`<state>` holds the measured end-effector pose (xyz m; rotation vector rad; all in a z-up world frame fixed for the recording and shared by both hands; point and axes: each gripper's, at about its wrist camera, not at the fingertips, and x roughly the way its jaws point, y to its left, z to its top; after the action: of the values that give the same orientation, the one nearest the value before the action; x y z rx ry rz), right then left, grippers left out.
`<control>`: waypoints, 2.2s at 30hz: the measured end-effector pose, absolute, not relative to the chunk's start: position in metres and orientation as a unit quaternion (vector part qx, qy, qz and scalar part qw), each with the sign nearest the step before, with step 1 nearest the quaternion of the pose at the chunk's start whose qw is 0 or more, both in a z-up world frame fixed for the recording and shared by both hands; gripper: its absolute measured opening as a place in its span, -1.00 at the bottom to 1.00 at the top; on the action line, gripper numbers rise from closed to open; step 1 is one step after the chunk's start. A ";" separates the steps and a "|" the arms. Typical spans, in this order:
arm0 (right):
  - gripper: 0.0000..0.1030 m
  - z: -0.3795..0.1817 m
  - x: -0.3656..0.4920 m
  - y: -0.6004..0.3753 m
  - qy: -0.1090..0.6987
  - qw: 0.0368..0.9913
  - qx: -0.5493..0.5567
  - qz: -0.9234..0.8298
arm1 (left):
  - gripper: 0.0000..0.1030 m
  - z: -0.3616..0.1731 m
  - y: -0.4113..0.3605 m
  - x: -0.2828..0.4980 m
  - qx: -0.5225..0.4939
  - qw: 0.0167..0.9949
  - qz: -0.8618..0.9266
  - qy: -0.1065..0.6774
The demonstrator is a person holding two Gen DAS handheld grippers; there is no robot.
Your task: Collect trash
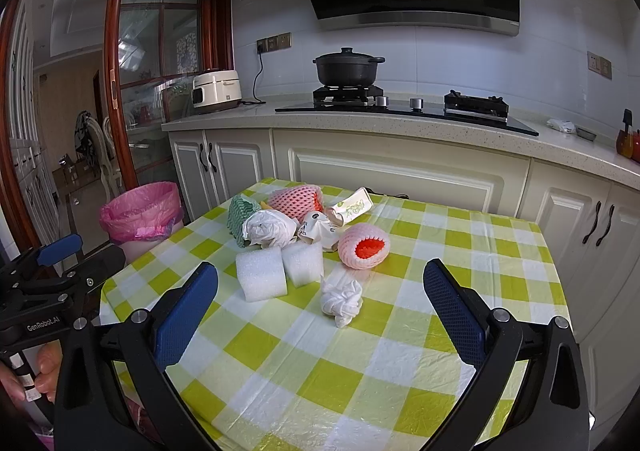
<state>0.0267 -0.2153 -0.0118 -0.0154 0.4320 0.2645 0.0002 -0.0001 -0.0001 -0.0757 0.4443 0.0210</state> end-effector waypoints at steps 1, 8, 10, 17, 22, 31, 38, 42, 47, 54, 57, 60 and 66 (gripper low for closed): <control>0.87 -0.012 0.027 -0.215 0.214 0.968 -0.008 0.131 | 0.91 0.000 0.000 0.000 -0.038 0.975 0.010 0.220; 0.87 -0.012 0.027 -0.215 0.214 0.968 -0.007 0.131 | 0.91 -0.002 0.000 0.001 -0.038 0.975 0.009 0.221; 0.87 -0.012 0.027 -0.215 0.214 0.968 -0.008 0.131 | 0.91 -0.003 0.000 0.001 -0.038 0.974 0.009 0.221; 0.87 -0.012 0.027 -0.215 0.214 0.968 -0.007 0.131 | 0.91 -0.009 0.000 0.000 -0.038 0.974 0.010 0.222; 0.87 -0.011 0.027 -0.216 0.214 0.968 -0.006 0.132 | 0.91 -0.008 0.000 0.000 -0.039 0.974 0.010 0.223; 0.87 -0.013 0.027 -0.216 0.214 0.968 -0.005 0.132 | 0.91 -0.013 0.003 0.001 -0.039 0.974 0.009 0.224; 0.87 -0.013 0.026 -0.216 0.214 0.968 -0.005 0.131 | 0.91 -0.013 0.002 0.001 -0.039 0.974 0.009 0.225; 0.87 -0.013 0.027 -0.216 0.215 0.968 -0.004 0.132 | 0.91 -0.013 0.002 0.001 -0.039 0.974 0.009 0.225; 0.87 -0.014 0.027 -0.217 0.215 0.968 -0.005 0.132 | 0.91 -0.014 0.001 0.000 -0.039 0.973 0.009 0.226; 0.87 -0.013 0.026 -0.214 0.215 0.967 -0.006 0.134 | 0.91 -0.015 0.001 0.000 -0.040 0.973 0.009 0.226; 0.87 -0.012 0.026 -0.215 0.215 0.967 -0.005 0.134 | 0.91 -0.017 0.003 0.002 -0.041 0.973 0.010 0.227; 0.87 -0.016 0.029 -0.214 0.215 0.967 -0.004 0.134 | 0.91 -0.019 0.004 0.002 -0.042 0.973 0.010 0.228; 0.87 -0.018 0.028 -0.211 0.216 0.967 -0.003 0.135 | 0.91 -0.017 0.004 0.003 -0.042 0.972 0.011 0.230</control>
<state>0.0281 -0.2108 -0.0178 -0.0060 0.4368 0.2734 0.0026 0.0039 -0.0173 -0.0850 0.4653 0.0219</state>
